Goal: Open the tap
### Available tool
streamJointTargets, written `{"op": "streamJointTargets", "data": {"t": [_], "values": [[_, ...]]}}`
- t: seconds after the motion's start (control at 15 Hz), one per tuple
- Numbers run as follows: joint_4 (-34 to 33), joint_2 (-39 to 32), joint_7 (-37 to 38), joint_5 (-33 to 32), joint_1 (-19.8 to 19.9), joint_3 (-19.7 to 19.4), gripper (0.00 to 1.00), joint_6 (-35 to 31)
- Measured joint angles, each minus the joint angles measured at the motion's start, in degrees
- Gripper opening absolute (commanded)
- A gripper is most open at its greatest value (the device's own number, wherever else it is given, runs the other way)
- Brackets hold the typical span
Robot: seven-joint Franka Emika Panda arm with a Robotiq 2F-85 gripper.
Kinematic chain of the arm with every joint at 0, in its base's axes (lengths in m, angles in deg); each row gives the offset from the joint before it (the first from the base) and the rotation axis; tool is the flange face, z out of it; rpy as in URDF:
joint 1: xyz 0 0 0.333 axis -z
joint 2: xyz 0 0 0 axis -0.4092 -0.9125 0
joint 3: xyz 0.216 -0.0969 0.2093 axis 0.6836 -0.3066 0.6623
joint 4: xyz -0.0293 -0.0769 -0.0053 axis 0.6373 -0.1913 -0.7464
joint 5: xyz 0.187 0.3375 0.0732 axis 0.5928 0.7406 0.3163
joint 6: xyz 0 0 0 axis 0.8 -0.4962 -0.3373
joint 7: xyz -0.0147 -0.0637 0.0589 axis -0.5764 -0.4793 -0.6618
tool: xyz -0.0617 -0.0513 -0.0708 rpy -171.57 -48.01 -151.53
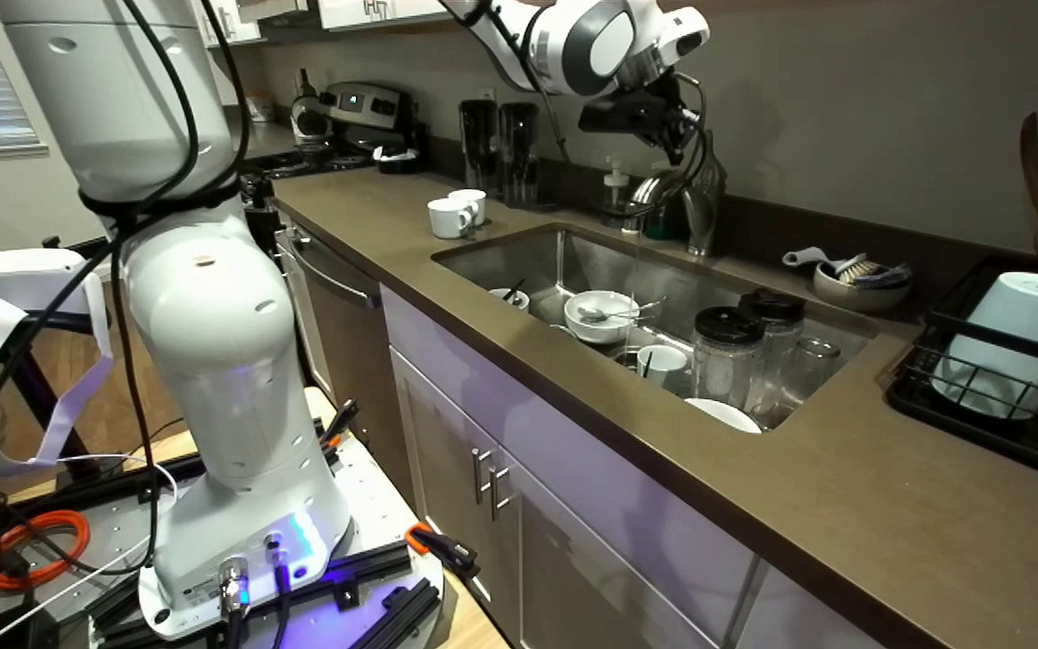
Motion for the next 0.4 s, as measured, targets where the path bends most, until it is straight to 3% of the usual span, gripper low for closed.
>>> {"op": "streamJointTargets", "data": {"t": [0.4], "values": [[9.87, 12.5, -0.01, 1.02, -0.36, -0.04, 0.0, 10.8]]}}
